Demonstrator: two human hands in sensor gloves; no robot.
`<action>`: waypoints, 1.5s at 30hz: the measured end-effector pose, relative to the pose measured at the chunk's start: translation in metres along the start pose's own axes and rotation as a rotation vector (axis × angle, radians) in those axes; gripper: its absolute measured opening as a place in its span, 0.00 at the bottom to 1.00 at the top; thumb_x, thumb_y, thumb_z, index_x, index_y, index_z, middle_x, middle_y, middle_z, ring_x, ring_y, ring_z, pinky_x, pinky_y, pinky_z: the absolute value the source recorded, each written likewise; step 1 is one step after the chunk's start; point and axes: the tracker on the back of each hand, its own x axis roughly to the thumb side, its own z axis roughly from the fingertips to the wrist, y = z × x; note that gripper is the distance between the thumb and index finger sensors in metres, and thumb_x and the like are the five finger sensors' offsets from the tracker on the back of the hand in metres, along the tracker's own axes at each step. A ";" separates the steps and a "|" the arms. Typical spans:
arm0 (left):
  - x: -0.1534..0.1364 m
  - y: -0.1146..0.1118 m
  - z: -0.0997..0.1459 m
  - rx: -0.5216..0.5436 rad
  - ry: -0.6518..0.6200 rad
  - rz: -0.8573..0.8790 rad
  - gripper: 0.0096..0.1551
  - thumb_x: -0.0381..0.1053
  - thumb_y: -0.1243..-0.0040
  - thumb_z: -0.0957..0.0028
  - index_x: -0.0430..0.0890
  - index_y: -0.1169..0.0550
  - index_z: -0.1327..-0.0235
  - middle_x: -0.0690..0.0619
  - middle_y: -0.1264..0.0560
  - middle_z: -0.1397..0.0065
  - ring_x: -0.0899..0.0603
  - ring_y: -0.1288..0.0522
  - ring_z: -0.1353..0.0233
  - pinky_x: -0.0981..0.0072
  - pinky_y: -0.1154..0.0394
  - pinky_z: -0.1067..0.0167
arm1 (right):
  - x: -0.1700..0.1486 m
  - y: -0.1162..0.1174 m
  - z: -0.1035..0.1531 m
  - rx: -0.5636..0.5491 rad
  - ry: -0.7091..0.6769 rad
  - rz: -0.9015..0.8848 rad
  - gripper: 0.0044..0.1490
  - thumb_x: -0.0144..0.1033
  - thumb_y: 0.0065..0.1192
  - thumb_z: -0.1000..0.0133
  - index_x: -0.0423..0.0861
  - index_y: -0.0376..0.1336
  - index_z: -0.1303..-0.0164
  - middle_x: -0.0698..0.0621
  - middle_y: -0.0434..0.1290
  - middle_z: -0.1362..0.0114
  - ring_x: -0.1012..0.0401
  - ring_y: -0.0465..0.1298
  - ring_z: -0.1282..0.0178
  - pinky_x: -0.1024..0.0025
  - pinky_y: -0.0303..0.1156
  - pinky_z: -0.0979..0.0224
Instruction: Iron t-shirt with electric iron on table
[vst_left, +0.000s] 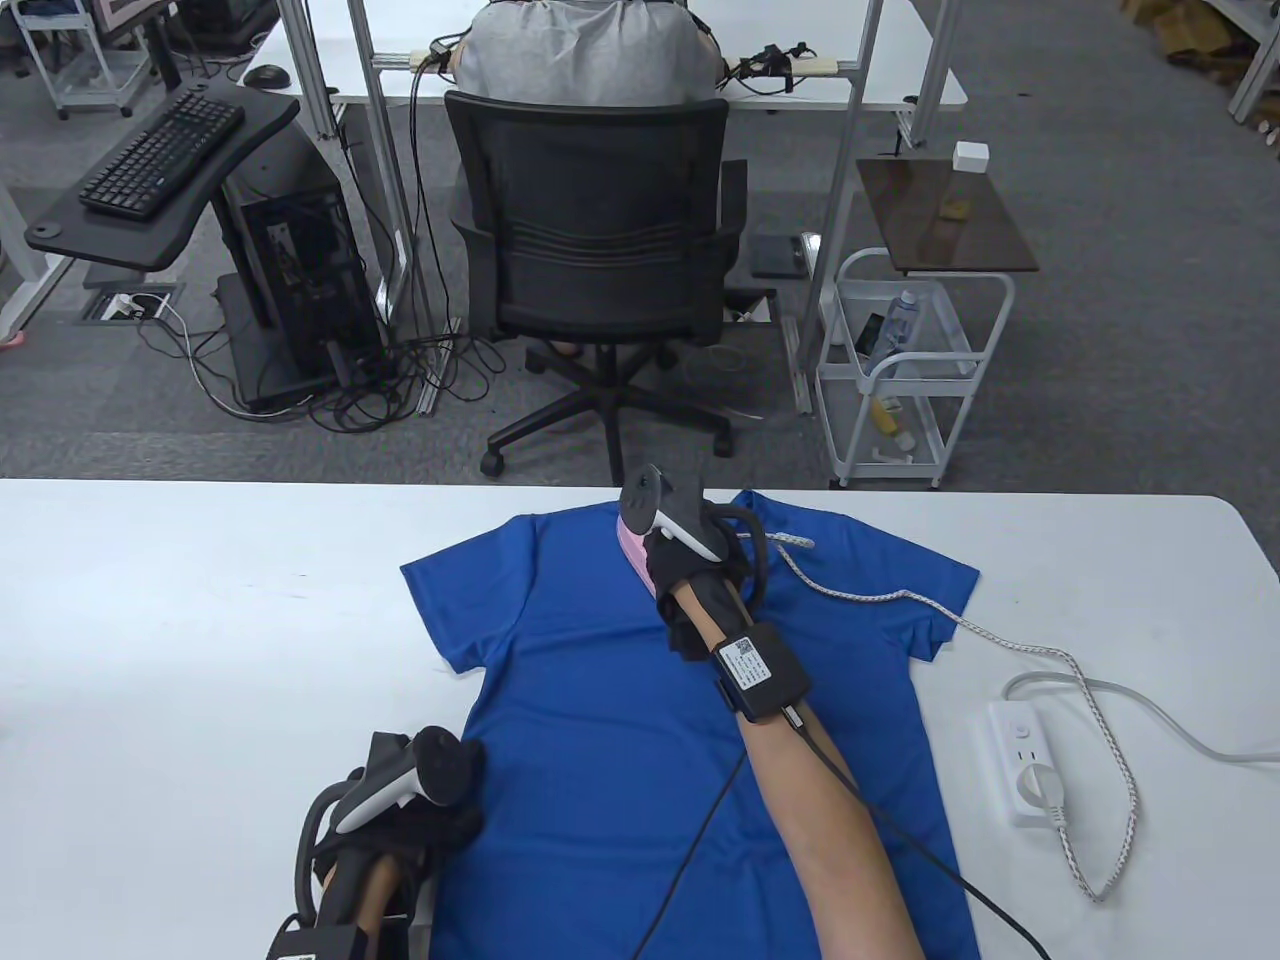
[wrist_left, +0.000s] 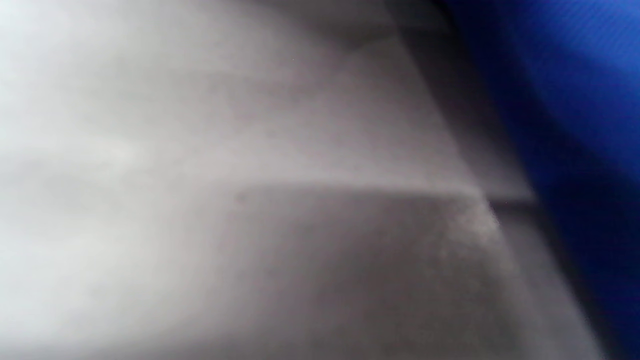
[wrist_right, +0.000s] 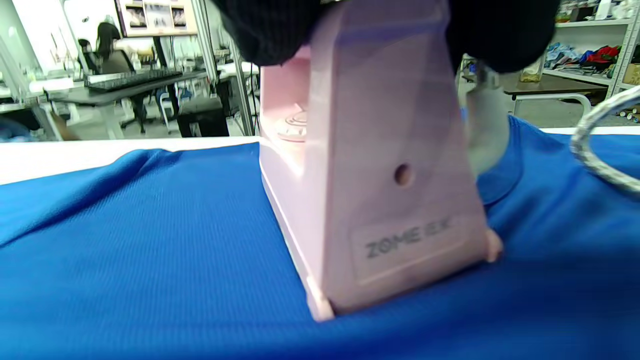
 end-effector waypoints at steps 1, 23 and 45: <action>0.000 0.000 0.000 0.001 0.001 0.001 0.43 0.63 0.59 0.49 0.66 0.62 0.25 0.54 0.70 0.19 0.37 0.70 0.18 0.34 0.63 0.27 | -0.001 -0.001 0.004 0.020 -0.012 0.032 0.42 0.34 0.62 0.44 0.50 0.51 0.18 0.32 0.71 0.26 0.40 0.79 0.38 0.49 0.76 0.39; 0.000 0.000 0.000 -0.011 0.004 -0.008 0.43 0.63 0.59 0.48 0.66 0.63 0.25 0.54 0.70 0.19 0.36 0.70 0.19 0.33 0.63 0.26 | 0.002 -0.001 -0.026 -0.020 -0.024 0.007 0.46 0.33 0.67 0.47 0.53 0.50 0.19 0.35 0.71 0.27 0.42 0.79 0.37 0.48 0.76 0.38; 0.002 0.003 -0.001 -0.026 -0.012 -0.044 0.44 0.63 0.60 0.48 0.64 0.63 0.25 0.52 0.70 0.19 0.34 0.70 0.19 0.33 0.62 0.26 | -0.025 0.004 -0.011 -0.075 0.153 0.017 0.42 0.35 0.64 0.48 0.54 0.52 0.22 0.35 0.72 0.28 0.43 0.80 0.39 0.51 0.78 0.40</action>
